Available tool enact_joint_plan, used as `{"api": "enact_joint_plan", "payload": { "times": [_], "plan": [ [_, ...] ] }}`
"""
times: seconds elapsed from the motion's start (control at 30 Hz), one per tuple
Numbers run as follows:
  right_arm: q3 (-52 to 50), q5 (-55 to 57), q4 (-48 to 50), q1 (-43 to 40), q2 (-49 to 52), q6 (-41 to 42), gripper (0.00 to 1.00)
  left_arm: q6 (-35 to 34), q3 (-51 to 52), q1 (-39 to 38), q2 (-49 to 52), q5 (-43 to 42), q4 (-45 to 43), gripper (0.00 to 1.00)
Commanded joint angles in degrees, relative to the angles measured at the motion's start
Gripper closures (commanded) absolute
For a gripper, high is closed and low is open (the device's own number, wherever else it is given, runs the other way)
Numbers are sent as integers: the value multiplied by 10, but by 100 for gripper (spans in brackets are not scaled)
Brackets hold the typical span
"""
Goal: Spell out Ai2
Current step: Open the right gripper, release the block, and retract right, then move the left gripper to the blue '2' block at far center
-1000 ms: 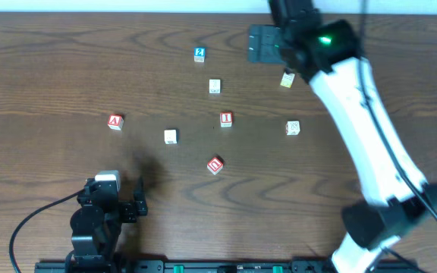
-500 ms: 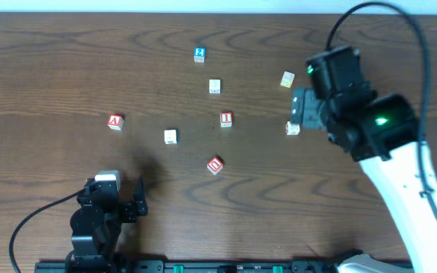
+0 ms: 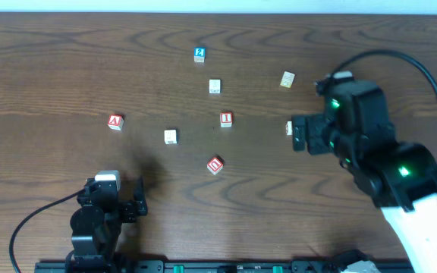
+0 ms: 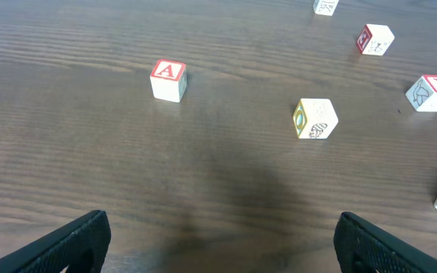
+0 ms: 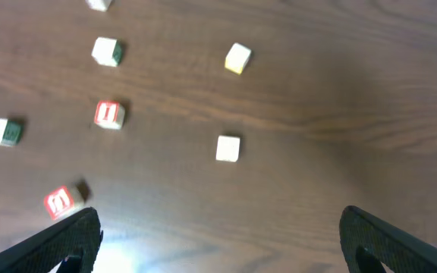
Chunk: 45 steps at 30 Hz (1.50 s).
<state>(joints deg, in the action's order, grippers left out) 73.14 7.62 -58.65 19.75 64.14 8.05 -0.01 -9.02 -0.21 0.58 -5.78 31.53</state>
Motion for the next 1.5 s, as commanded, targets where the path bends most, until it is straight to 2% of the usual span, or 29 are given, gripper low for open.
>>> {"api": "enact_joint_plan", "payload": {
  "times": [0.0,0.2,0.67,1.13,1.2,1.33,1.47],
  "plan": [
    [-51,-82,10,-26,-33,-66,1,-1,6,2,-3,2,-1,5],
    [-111,-100,59,-37,-99,-75,1,-1,6,2,-3,2,-1,5],
    [-111,-100,51,-36,-83,-75,1,9,6,2,-3,14,-10,5],
    [-111,-100,51,-36,-83,-75,1,-9,6,2,-3,-36,-51,5],
    [-111,-100,51,-36,-83,-75,1,-17,6,2,-1,-35,-81,5],
    [-111,-100,51,-36,-83,-75,1,-13,6,2,47,-31,-202,5],
    [-111,-100,51,-36,-83,-75,1,-13,-4,2,184,-31,-341,5]
  ]
}}
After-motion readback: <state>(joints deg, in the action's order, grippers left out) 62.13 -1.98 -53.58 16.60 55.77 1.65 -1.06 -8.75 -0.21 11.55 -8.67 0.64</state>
